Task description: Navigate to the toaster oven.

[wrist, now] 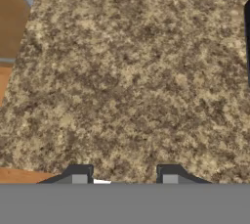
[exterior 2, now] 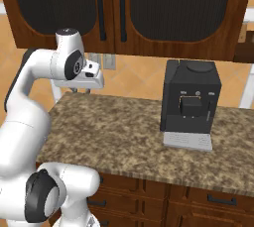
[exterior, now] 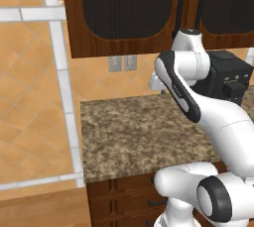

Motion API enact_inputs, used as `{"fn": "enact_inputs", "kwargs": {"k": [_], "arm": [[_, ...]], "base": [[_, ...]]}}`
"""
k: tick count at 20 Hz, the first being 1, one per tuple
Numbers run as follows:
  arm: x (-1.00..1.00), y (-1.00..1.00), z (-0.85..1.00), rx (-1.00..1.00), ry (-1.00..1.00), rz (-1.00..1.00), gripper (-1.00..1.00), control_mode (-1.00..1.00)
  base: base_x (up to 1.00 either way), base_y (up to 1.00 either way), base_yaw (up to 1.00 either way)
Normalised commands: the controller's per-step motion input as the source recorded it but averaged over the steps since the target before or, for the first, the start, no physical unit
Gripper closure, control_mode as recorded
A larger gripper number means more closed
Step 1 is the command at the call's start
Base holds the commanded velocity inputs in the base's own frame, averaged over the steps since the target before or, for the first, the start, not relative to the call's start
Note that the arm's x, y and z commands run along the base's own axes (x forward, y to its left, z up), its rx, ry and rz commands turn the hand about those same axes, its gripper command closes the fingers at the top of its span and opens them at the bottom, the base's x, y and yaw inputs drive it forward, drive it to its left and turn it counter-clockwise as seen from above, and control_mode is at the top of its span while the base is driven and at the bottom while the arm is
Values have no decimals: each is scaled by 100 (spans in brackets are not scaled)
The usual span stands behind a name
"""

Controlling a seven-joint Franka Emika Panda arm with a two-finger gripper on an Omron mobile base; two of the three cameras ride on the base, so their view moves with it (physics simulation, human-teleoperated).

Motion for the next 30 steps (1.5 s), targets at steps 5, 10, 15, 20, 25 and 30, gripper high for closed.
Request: {"fn": "enact_inputs", "kwargs": {"k": [5,10,15,20,25,30], "arm": [[-73,-2,0,0,-13,-3,-100,-100],[-97,-3,0,0,-17,-4,-100,-100],[-83,-6,12,0,-26,-3,-100,-100],[-57,-15,18,0,-12,-3,-100,-100],[0,0,0,0,0,0,-100,100],[0,0,0,0,0,0,-100,100]], "base": [[0,0,0],[0,0,0],[0,0,0],[0,0,0],[-62,-98,-12],[-17,-76,-60]]}}
